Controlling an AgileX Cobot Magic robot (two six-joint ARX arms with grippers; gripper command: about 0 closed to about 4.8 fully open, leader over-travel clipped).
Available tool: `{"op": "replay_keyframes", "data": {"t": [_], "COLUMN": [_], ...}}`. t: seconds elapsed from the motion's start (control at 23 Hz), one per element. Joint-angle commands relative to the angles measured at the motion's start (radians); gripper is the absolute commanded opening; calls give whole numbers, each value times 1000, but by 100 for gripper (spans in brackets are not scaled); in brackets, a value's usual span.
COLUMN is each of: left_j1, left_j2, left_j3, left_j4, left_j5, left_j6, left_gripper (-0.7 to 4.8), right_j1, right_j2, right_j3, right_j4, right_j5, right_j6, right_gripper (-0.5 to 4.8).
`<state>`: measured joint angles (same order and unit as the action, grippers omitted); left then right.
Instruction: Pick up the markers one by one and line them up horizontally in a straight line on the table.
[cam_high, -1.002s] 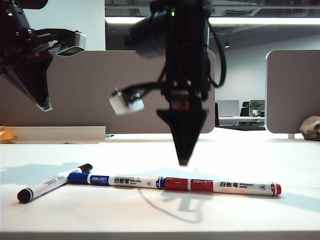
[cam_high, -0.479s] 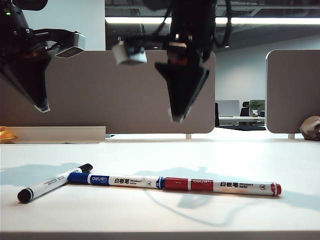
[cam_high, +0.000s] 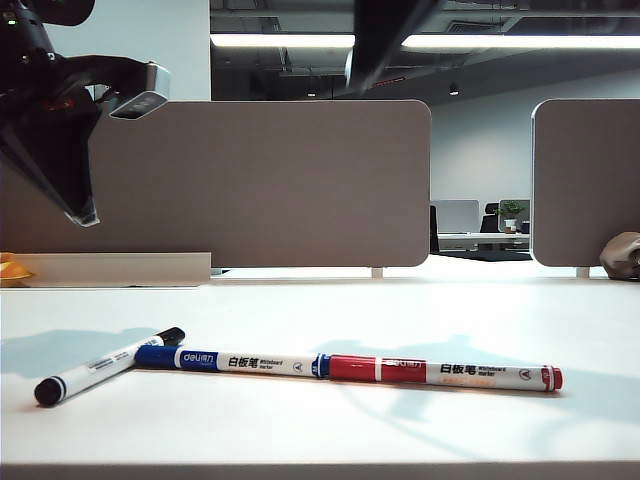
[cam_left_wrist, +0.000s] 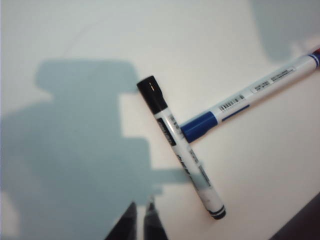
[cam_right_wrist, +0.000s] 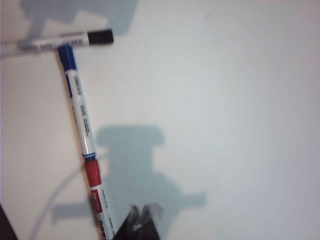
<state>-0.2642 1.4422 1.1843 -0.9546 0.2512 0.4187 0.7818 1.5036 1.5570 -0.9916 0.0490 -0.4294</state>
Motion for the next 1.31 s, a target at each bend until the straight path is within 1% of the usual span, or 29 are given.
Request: {"op": "replay_keyframes", "data": {"t": [0.04, 0.17, 0.22, 0.44, 0.48, 0.52, 0.61, 0.78, 0.87, 1.0, 1.13, 1.26, 1.31], "left_j1": [-2, -16, -17, -29, -31, -34, -48, -76, -112, -151, -174, -189, -189], "left_j2": [13, 34, 45, 88, 96, 103, 108, 110, 117, 150, 185, 198, 197], "left_j3": [0, -13, -22, -47, -48, -48, -48, -48, -48, -48, -48, -48, -48], "left_j4": [-26, -52, -54, -51, -50, -45, -31, 13, 43, 72, 74, 75, 79], "left_j5": [20, 19, 20, 26, 27, 27, 30, 39, 32, -22, -57, -144, -155], "left_j6": [-38, -42, -56, -121, -127, -149, -178, -192, -209, -243, -256, -272, -273], "left_gripper": [27, 27, 28, 31, 37, 77, 125, 125, 125, 125, 125, 126, 126], "right_j1": [1, 2, 2, 2, 2, 2, 2, 2, 2, 2, 2, 2, 2], "right_j2": [-85, -168, -190, -278, -289, -299, -307, -305, -305, -306, -306, -307, -307], "right_j3": [6, 6, 6, 5, 5, 5, 5, 5, 4, 4, 4, 4, 4], "right_j4": [10, 16, 18, 23, 23, 21, 13, -16, -23, -24, -30, -37, -38], "right_j5": [-7, -44, -58, -60, -60, -60, -60, -60, -60, -60, -60, -60, -60], "right_j6": [59, 71, 72, 110, 113, 113, 113, 116, 116, 123, 123, 124, 124], "right_gripper": [-1, -1, -1, -1, -1, -1, -1, -1, -1, -1, -1, -1, -1]}}
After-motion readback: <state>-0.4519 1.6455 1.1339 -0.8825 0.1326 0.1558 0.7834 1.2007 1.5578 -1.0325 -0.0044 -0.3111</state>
